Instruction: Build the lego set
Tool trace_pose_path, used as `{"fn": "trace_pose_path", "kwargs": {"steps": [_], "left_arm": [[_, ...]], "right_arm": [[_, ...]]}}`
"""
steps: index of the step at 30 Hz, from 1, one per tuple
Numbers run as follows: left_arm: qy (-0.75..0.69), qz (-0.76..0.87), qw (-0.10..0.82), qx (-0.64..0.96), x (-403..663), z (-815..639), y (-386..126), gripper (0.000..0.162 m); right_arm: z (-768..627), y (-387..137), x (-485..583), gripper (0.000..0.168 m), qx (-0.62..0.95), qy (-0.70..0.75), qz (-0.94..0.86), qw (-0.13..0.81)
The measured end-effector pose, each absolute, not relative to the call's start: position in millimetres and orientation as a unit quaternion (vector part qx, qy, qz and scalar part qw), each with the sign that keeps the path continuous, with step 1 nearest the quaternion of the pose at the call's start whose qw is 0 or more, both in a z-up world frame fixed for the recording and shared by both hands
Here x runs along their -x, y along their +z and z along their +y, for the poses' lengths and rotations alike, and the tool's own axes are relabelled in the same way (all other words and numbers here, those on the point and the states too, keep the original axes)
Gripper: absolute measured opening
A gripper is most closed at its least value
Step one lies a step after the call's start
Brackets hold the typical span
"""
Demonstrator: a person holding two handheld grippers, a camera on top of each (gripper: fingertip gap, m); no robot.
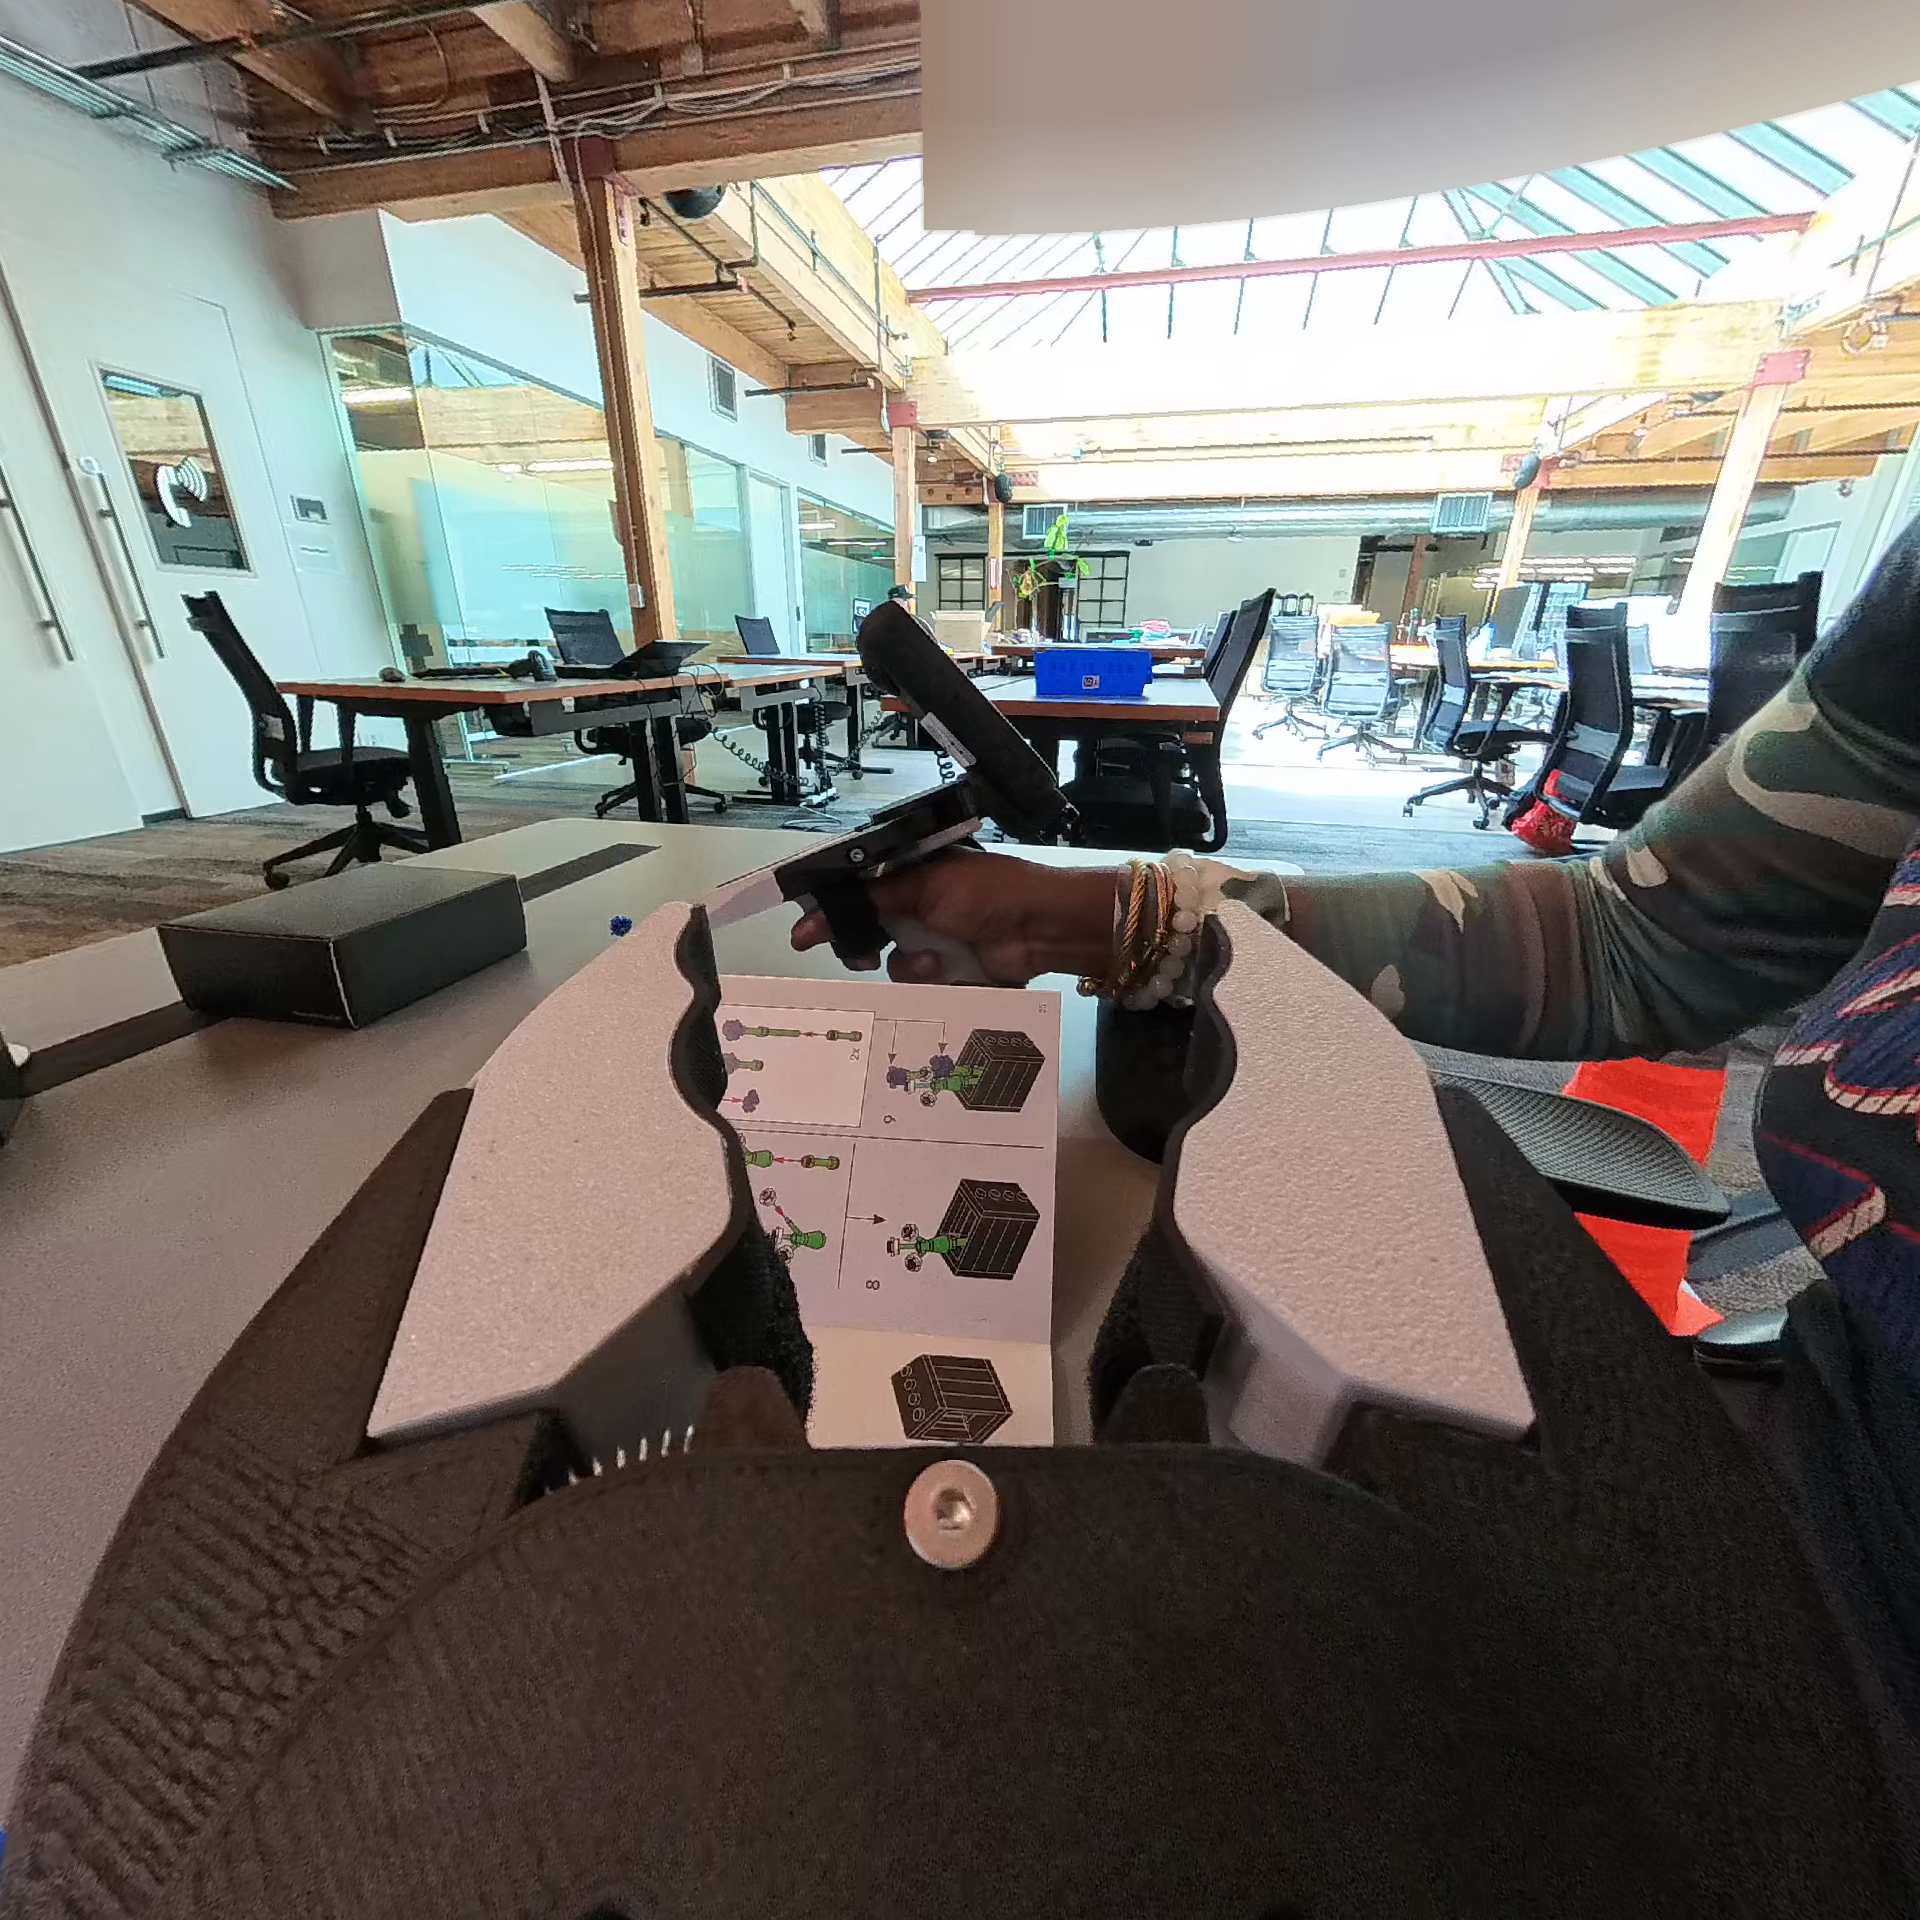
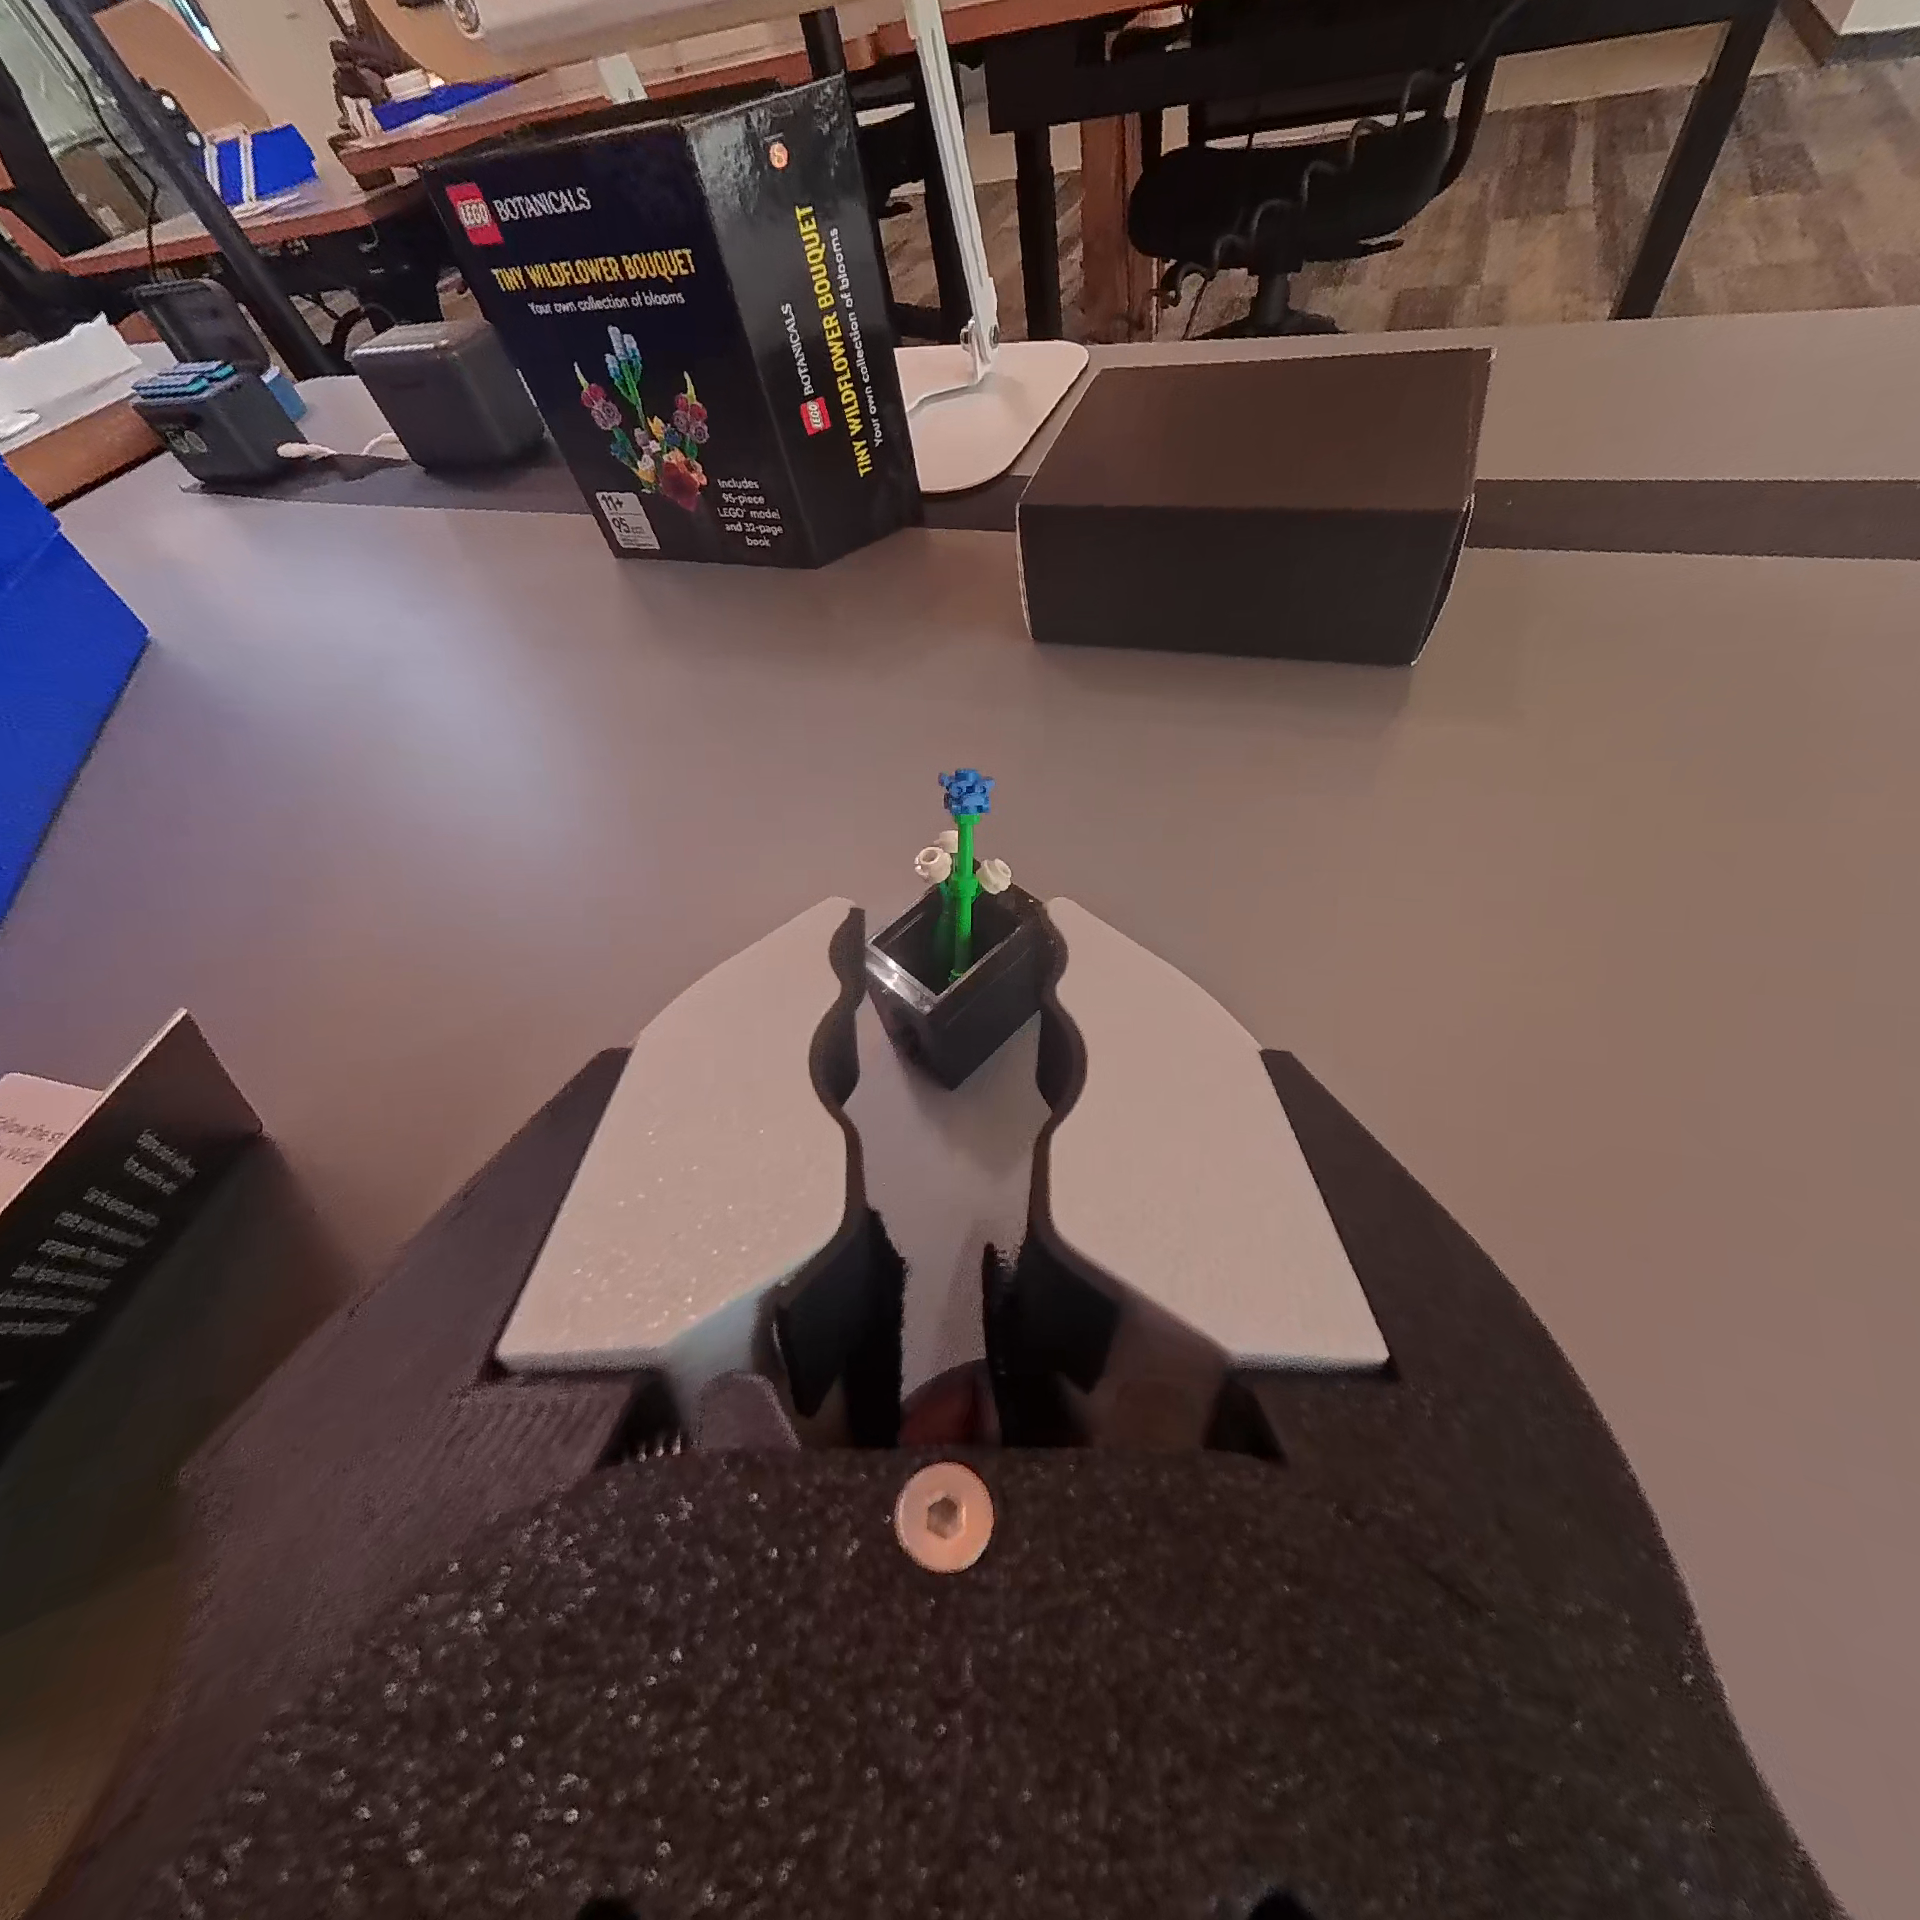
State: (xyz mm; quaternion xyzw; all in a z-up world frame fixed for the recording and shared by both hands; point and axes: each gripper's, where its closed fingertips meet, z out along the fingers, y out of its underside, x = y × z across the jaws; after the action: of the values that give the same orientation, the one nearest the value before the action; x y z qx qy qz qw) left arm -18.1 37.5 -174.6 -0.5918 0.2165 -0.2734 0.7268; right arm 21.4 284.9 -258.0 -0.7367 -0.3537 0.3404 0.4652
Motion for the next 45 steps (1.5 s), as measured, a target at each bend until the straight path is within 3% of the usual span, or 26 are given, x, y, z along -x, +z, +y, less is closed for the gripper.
{"fn": "trace_pose_path", "kwargs": {"steps": [6, 10, 14, 25, 28, 32, 37, 45], "left_arm": [[-0.26, 0.216, 0.73, 0.594, 19.4, 38.4, -175.1, 0.083], [-0.225, 0.166, 0.712, 0.644, 34.9, 54.4, -185.8, 0.063], [-0.162, 0.105, 0.631, 0.751, 59.1, 78.7, -216.4, 0.054], [-0.059, 0.116, 0.493, 0.86, 63.6, 97.3, -232.9, 0.056], [-0.128, 0.157, 0.507, 0.838, 27.1, 111.9, -200.7, 0.057], [-0.282, 0.194, 0.497, 0.797, -58.0, 123.4, -119.7, 0.056], [-0.333, 0.301, 0.455, 0.769, -168.3, 93.9, -26.0, 0.061], [-0.32, 0.349, 0.446, 0.76, -217.1, 71.4, -3.8, 0.071]], "right_arm": [[285.1, -254.4, -21.8, 0.049, 0.726, 0.316, -0.365, 0.489], [282.6, -252.6, -21.3, 0.058, 0.72, 0.307, -0.371, 0.5], [285.9, -255.0, -24.1, 0.064, 0.725, 0.293, -0.369, 0.502], [288.2, -256.9, -28.5, 0.069, 0.729, 0.283, -0.372, 0.5], [288.3, -256.5, -28.9, 0.07, 0.73, 0.285, -0.371, 0.499], [289.5, -256.7, -30.2, 0.071, 0.732, 0.286, -0.369, 0.497], [296.8, -258.8, -37.6, 0.072, 0.742, 0.288, -0.35, 0.494], [305.3, -253.4, -48.1, 0.072, 0.745, 0.297, -0.322, 0.503]]}}
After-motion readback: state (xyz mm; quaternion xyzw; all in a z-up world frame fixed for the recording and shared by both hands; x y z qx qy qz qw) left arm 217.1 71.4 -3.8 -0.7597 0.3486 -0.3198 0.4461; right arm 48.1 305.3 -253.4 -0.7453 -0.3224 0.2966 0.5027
